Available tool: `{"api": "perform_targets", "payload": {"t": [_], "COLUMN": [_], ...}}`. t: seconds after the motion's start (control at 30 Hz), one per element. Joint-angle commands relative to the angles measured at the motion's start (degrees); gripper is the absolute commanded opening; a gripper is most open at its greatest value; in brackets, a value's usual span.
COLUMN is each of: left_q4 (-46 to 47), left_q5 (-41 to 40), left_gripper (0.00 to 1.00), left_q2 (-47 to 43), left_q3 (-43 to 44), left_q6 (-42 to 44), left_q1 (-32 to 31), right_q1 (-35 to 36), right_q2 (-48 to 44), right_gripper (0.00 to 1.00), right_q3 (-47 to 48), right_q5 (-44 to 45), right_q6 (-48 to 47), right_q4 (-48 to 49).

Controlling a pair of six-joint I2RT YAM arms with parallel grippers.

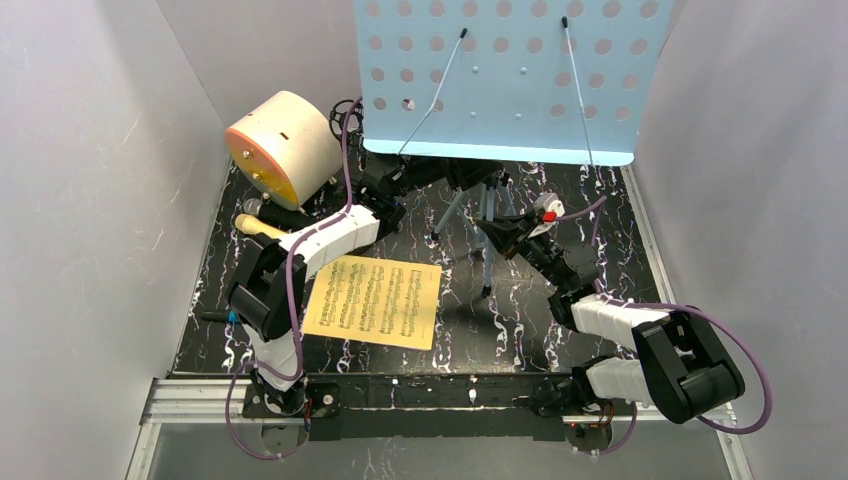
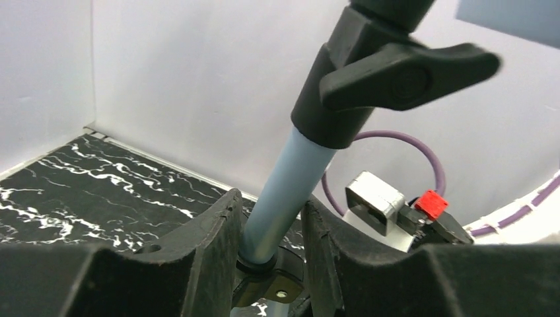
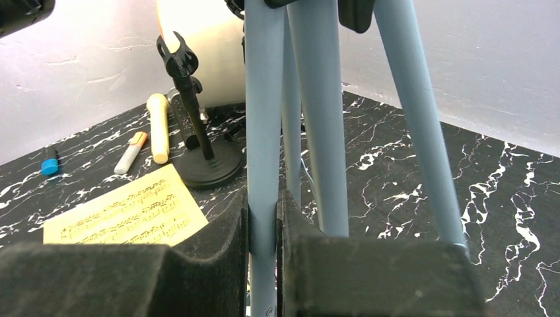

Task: Pack up the instrument practice props
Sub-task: Close the music stand at the center of the board.

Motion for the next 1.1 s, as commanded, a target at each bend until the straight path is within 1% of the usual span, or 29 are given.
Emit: {"api": "perform_targets", "payload": {"t": [0.0,0.13,0.23,0.4,0.6,0.7,0.87,0.9,1.07], "left_q4": [7.2,8.9,10.5,11.1,15.1,16.1,17.2,17.3,17.5], "left_q5": [4.1,4.5,5.0,7.7,10.0,10.8,11.2,11.1,10.9], "left_gripper": [0.38,0.40,0.41,0.41,0.38,0.31,0.02,0.00,0.00], "left_q2": [-0.5,0.6,1.5,4.7,8.3,9.6,9.9,9.7,8.4], "left_q3": [2.6,3.1,4.2,8.9,12.7,14.6,15.5,15.4,14.6], "left_q6": [-5.7,-8.1,-9.9,-12.0,-15.8,-16.8,-16.8,-16.6,-13.8], "left_q1": [1.0,2.0,2.6,2.7,2.6,2.6,2.6,2.6,1.4], "right_q1": [-2.0,-3.2,-3.4,-3.4,-3.4,-3.4,-3.6,-3.9,-4.7], "right_q2": [-0.9,-0.3,-0.1,-0.4,-0.1,0.1,-0.4,-0.5,-0.5], "right_gripper": [0.01,0.01,0.01,0.01,0.01,0.01,0.01,0.01,0.01], "right_q3": [-0.9,-0.4,0.6,1.7,2.9,3.6,5.1,5.5,10.0], "right_q5": [-1.0,-2.7,-4.4,-5.7,-6.5,-6.6,-4.7,-3.8,-2.8], "right_q6": [0.7,3.6,2.9,1.6,1.1,0.9,0.2,0.1,-0.6], "right_q4": [2.1,2.3,0.9,-1.8,-3.8,-4.3,-4.0,-3.4,-1.5]}}
